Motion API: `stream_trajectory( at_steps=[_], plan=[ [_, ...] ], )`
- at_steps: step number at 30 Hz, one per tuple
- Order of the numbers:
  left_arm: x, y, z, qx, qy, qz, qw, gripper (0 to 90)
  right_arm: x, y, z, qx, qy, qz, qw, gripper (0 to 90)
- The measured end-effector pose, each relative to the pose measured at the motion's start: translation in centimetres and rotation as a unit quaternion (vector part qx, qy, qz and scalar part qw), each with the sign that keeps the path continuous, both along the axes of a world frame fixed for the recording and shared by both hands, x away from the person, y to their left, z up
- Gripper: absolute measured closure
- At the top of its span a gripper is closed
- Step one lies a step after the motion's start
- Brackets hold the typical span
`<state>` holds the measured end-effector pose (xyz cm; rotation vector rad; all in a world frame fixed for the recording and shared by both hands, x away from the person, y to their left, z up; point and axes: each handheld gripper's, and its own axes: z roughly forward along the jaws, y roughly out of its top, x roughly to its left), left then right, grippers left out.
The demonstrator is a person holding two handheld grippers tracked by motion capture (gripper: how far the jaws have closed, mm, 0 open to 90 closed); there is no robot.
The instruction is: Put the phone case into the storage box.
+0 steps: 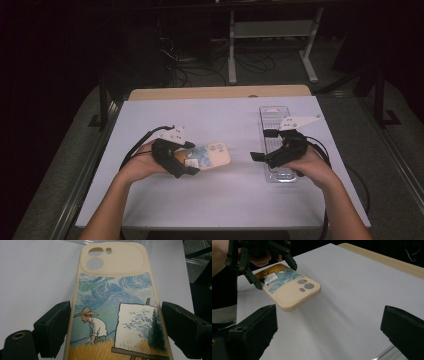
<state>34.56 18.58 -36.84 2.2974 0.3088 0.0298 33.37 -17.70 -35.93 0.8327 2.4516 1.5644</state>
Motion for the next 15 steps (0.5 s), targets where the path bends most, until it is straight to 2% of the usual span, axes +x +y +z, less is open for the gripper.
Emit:
stream_trajectory(
  at_steps=[2,6,7,10,15],
  plan=[
    [0.0,0.0,0.0,0.000,-0.001,0.000,1.0000,11.4,0.2,0.1,0.1,0.002,0.002,0.007,1.0000,0.5],
    [0.0,0.0,0.0,-0.001,-0.003,-0.001,1.0000,11.4,0.6,0.7,0.4,-0.010,0.007,0.024,0.9996,0.4],
    [0.0,0.1,0.0,-0.001,-0.003,-0.001,1.0000,11.4,0.9,1.1,0.5,-0.021,0.001,0.029,0.9994,0.4],
    [0.0,0.1,0.0,-0.001,-0.004,-0.002,1.0000,11.3,1.3,1.3,0.5,-0.021,-0.001,0.036,0.9991,0.5],
    [0.1,0.2,0.1,0.000,-0.009,-0.005,0.9999,11.4,2.4,2.2,0.7,-0.028,0.008,0.046,0.9985,0.5]
  ],
)
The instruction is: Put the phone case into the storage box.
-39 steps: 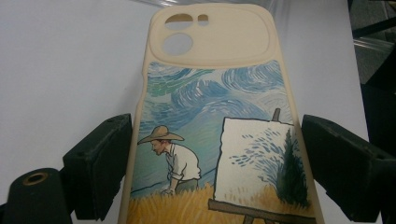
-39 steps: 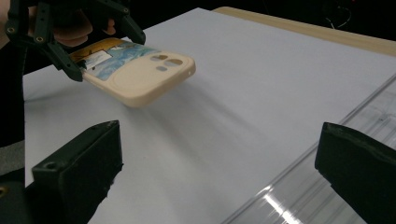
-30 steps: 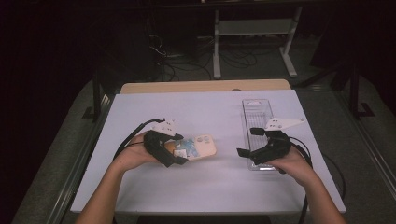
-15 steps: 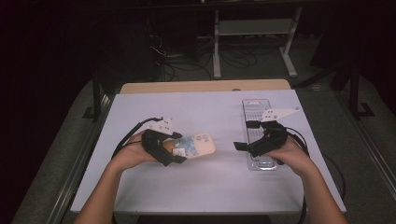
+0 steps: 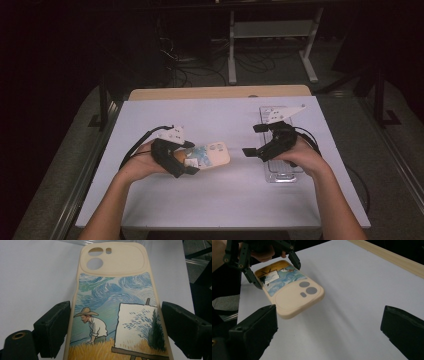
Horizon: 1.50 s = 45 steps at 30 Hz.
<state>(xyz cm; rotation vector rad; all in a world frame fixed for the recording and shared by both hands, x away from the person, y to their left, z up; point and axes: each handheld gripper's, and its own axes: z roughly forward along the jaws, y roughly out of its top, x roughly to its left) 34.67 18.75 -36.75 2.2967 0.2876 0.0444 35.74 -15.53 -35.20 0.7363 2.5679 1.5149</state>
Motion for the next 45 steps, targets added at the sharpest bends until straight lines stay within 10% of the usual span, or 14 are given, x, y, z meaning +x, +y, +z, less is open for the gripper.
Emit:
stream_trajectory(
  at_steps=[26,45],
  plan=[
    [0.0,0.1,-0.5,0.015,0.006,-0.040,0.9991,11.4,1.0,2.2,-0.5,-0.015,0.007,0.071,0.9973,0.0],
    [-0.9,-1.2,-0.5,0.030,-0.001,-0.079,0.9964,11.4,-0.2,4.9,-1.0,-0.037,-0.005,0.139,0.9896,0.0]
  ],
)
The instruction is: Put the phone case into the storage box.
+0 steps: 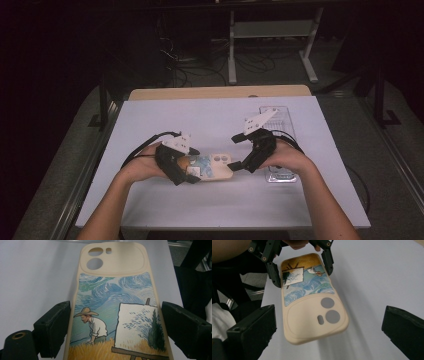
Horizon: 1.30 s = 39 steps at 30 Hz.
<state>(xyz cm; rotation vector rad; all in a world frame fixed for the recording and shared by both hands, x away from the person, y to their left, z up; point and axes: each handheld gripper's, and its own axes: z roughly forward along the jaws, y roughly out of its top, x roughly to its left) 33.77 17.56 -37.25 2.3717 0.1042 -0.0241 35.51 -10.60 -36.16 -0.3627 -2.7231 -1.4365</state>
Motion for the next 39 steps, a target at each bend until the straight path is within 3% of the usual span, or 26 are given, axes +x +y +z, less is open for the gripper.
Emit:
stream_trajectory(
  at_steps=[14,19,20,39],
  plan=[
    [-0.7,-1.1,-0.1,0.015,-0.005,-0.026,0.9995,11.4,-1.0,2.4,-0.5,-0.033,-0.005,0.038,0.9987,0.0],
    [-0.9,-1.4,0.0,0.020,-0.006,-0.031,0.9993,11.4,-1.4,3.2,-0.8,-0.052,0.006,0.049,0.9974,0.0],
    [-0.9,-1.4,0.0,0.018,-0.007,-0.032,0.9993,11.4,-1.2,3.4,-1.0,-0.047,-0.009,0.058,0.9971,0.0],
    [-1.1,-1.9,0.3,0.018,-0.027,-0.045,0.9985,11.4,-2.1,6.0,-2.4,-0.094,-0.016,0.091,0.9913,0.0]
  ],
)
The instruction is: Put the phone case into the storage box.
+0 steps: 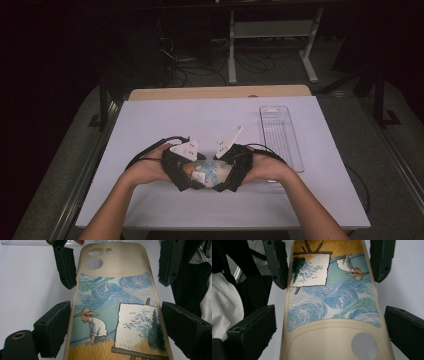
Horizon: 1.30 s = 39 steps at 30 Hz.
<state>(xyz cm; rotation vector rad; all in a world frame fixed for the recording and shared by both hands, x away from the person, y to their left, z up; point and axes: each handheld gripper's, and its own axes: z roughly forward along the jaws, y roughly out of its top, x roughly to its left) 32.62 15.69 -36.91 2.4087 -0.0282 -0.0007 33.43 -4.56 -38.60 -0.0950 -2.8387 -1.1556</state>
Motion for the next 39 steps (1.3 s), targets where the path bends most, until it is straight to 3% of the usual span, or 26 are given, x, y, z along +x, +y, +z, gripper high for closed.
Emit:
stream_trajectory(
  at_steps=[16,27,39],
  plan=[
    [-0.12,-0.11,-0.02,0.003,0.001,0.000,1.0000,11.4,-0.03,0.38,-0.32,-0.010,-0.002,0.004,0.9999,0.0],
    [-0.20,-0.12,-0.07,0.005,0.003,0.002,1.0000,11.4,-0.09,0.45,-0.37,-0.016,-0.014,0.011,0.9997,8.8],
    [-0.19,-0.15,-0.17,0.006,0.009,0.003,0.9999,11.3,-0.12,0.52,-0.40,-0.022,-0.015,0.016,0.9995,9.6]
  ],
)
